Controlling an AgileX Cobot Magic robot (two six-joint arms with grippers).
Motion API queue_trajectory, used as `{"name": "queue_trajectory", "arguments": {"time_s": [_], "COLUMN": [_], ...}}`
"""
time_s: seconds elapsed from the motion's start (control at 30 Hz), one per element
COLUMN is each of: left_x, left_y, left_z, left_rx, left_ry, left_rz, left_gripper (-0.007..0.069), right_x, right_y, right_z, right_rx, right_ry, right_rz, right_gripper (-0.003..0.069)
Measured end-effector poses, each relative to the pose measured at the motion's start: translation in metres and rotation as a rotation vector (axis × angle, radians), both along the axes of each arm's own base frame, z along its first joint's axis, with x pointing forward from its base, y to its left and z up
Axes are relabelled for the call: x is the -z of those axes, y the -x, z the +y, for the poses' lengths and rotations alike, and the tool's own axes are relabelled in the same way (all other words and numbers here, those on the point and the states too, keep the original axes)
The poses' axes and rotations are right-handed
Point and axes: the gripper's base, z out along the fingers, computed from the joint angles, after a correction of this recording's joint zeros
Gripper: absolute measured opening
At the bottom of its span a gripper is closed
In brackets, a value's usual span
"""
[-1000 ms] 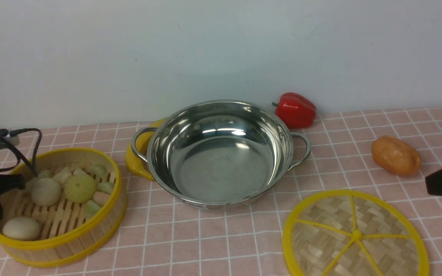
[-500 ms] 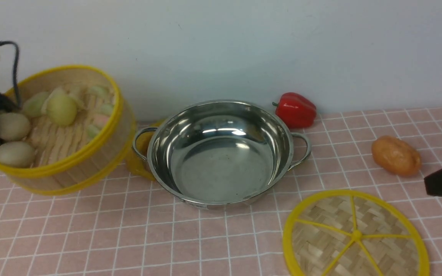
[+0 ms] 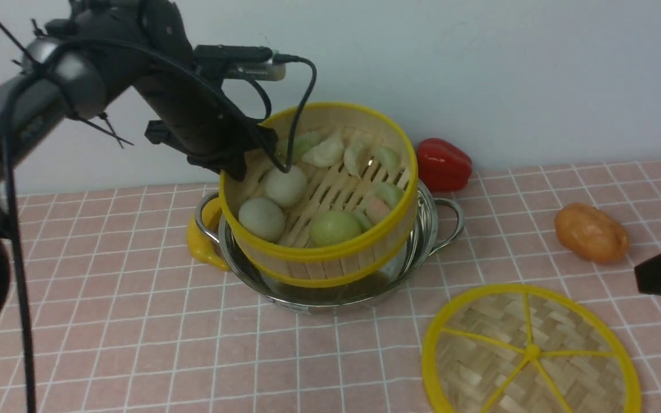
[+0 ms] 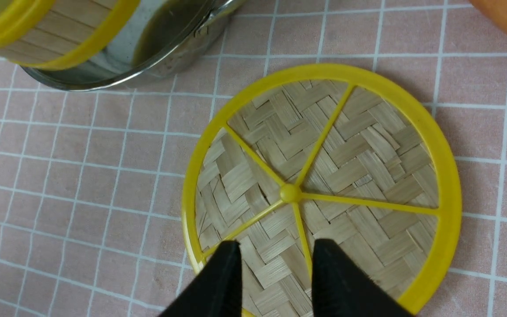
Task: Place the steamer in the pot on the pink tablecloth, and put the lid on the steamer.
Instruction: 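Place the bamboo steamer basket with dumplings into the steel pot with the left gripper, then move the gripper down to the bamboo steamer lid and grasp its center knob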
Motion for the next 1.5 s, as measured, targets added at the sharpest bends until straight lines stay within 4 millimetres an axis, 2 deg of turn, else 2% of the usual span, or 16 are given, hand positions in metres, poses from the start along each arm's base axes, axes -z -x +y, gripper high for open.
{"name": "queue_trajectory", "arguments": {"time_s": [0.17, 0.23, 0.47, 0.57, 0.73, 0.83, 0.9, 0.97, 1.03, 1.1, 1.23, 1.33, 1.4, 1.43, 1.5], "left_x": [0.023, 0.028, 0.069, 0.079, 0.081, 0.08, 0.078, 0.076, 0.07, 0.053, 0.006, -0.029, -0.053, -0.056, -0.094], "left_y": [-0.019, -0.022, -0.032, -0.034, -0.034, -0.034, -0.034, -0.034, -0.033, -0.03, -0.026, -0.018, -0.009, -0.008, 0.01], "left_z": [-0.004, -0.005, -0.007, -0.007, -0.009, -0.009, -0.01, -0.01, -0.01, -0.009, -0.008, -0.006, -0.004, -0.004, 0.0], "left_rx": [-0.004, -0.004, -0.003, -0.003, -0.002, -0.004, -0.004, -0.004, -0.004, -0.002, 0.0, 0.0, 0.011, 0.013, 0.016], "left_ry": [-0.022, -0.023, -0.038, -0.043, -0.037, -0.028, -0.022, -0.021, -0.021, -0.021, -0.004, 0.01, 0.016, 0.016, 0.029], "left_rz": [0.015, 0.02, 0.085, 0.099, 0.104, 0.104, 0.101, 0.102, 0.101, 0.101, 0.017, -0.058, -0.105, -0.111, -0.184], "left_gripper": [0.0032, 0.0032, 0.0032, 0.0032, 0.0047, 0.0097, 0.0181, 0.0232, 0.029, 0.0368, 0.0437, 0.044, 0.0417, 0.0408, 0.0331], "right_x": [0.0, 0.0, 0.0, 0.0, 0.0, 0.0, 0.0, 0.0, 0.0, -0.002, -0.01, -0.02, -0.025, -0.026, -0.03], "right_y": [0.0, 0.0, 0.0, 0.0, 0.0, 0.0, 0.0, 0.0, 0.0, 0.0, -0.002, -0.002, 0.001, 0.002, 0.011], "right_z": [0.0, 0.0, 0.0, 0.0, 0.0, 0.0, 0.0, 0.0, 0.001, 0.003, 0.013, 0.028, 0.046, 0.05, 0.078], "right_rx": [-0.001, -0.001, -0.001, -0.001, -0.002, -0.002, -0.002, -0.002, -0.001, 0.005, 0.018, -0.048, -0.135, -0.153, -0.268], "right_ry": [0.0, 0.0, 0.0, 0.0, 0.0, 0.0, 0.0, -0.001, -0.008, -0.051, -0.209, -0.327, -0.382, -0.392, -0.424], "right_rz": [0.002, 0.002, 0.002, 0.002, 0.002, 0.003, 0.003, 0.003, 0.003, 0.001, -0.019, -0.071, -0.104, -0.111, -0.138], "right_gripper": [0.0245, 0.0245, 0.0245, 0.0244, 0.0244, 0.0244, 0.0244, 0.0244, 0.0244, 0.0244, 0.0244, 0.0244, 0.0244, 0.0244, 0.0244]}}
